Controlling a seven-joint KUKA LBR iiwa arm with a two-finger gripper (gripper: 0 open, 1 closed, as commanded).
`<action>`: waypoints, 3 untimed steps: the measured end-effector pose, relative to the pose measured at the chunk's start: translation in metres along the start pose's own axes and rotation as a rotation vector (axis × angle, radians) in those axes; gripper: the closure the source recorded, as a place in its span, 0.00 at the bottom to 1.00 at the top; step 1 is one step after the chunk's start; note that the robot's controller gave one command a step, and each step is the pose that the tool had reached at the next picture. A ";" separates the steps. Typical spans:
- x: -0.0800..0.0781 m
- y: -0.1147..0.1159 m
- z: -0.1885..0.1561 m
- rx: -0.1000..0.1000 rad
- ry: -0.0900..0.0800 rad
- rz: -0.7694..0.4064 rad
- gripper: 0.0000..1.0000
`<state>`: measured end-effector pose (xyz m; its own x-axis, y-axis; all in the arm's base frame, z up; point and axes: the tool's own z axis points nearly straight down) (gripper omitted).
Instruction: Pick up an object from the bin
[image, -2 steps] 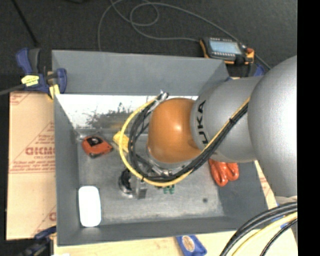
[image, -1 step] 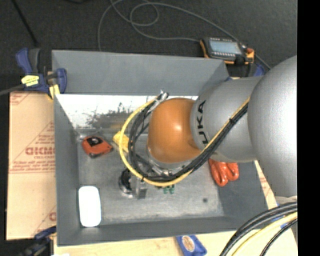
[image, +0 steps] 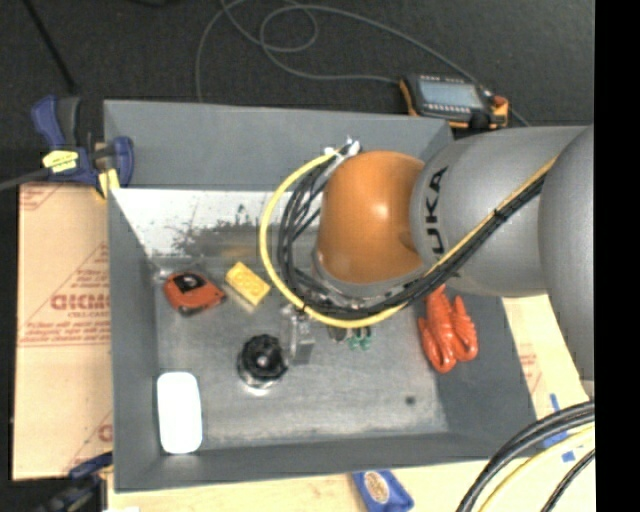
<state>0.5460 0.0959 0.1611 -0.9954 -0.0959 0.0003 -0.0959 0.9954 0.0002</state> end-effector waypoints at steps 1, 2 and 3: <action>0.025 0.007 -0.025 0.000 -0.001 -0.004 0.00; 0.023 0.007 -0.025 0.000 -0.003 -0.003 0.00; 0.024 0.007 0.024 -0.001 -0.010 0.054 0.00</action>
Offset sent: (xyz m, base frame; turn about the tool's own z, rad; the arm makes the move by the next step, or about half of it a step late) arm 0.0000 0.0000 0.0000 0.0000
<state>0.5216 0.1001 0.1374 -0.9991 -0.0422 -0.0095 -0.0422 0.9991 0.0020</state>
